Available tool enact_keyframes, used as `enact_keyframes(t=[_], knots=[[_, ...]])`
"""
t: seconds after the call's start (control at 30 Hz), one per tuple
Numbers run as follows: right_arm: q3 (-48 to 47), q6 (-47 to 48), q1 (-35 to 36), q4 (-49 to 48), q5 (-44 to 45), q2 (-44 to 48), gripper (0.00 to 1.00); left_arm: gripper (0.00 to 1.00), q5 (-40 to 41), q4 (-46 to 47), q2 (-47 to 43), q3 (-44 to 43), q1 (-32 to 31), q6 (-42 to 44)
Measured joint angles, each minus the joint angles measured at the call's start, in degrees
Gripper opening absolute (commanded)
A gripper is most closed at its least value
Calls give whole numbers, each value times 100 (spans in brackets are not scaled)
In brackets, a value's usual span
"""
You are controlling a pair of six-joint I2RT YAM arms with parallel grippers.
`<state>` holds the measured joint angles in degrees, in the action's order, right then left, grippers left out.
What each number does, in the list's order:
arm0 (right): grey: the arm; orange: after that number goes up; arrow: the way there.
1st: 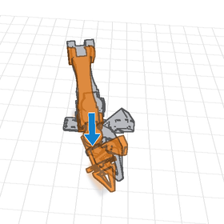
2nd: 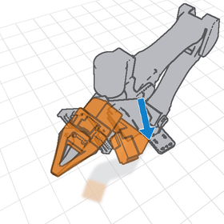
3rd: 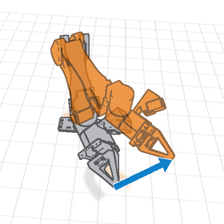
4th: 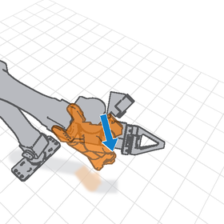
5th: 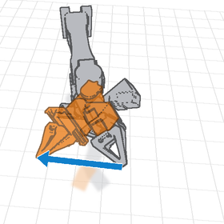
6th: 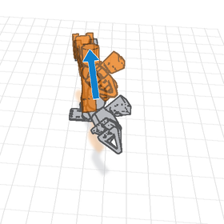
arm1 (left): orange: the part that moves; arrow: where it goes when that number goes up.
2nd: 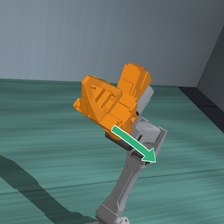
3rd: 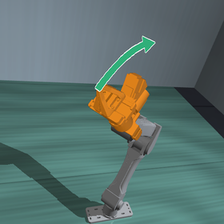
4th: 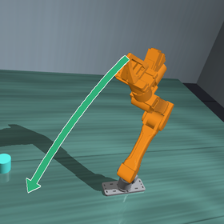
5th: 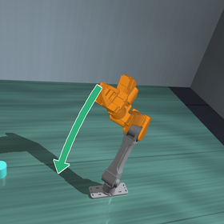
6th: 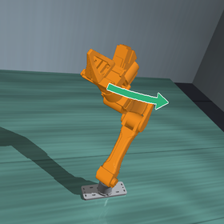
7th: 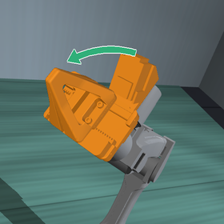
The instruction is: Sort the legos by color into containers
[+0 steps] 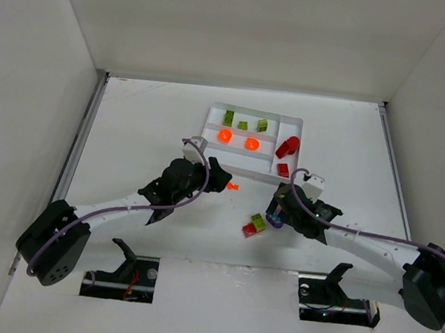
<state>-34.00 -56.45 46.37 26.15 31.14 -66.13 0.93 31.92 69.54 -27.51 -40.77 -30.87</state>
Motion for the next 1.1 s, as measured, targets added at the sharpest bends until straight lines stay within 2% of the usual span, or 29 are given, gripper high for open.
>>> enact_keyframes(t=[0.17, 0.27, 0.33, 0.43, 0.5, 0.8, 0.93, 1.1], knots=[[0, -85, -337, -271, -417, -343, 98, 59, 31, 85, -173, 72, -46, 0], [9, -94, -529, -511, -651, -610, 87, 59, 48, 127, -190, 74, -164, 2], [13, -87, -595, -684, -772, -787, 72, 59, 61, 168, -190, 74, -262, 13], [22, -83, -623, -935, -804, -879, 60, 60, 61, 260, -190, 79, -407, 44], [50, -107, -623, -1078, -804, -879, 56, 61, 59, 306, -192, 79, -498, 74], [-13, 61, -817, -1115, -857, 103, 54, 69, 61, 651, -323, 85, -1137, 437], [-656, 160, -841, -1126, -1036, 63, 55, 72, 68, 909, -407, 103, -1355, 595], [-1449, 184, -815, -1392, -1309, -439, 55, 77, 92, 1008, -446, 168, -1388, 667]])
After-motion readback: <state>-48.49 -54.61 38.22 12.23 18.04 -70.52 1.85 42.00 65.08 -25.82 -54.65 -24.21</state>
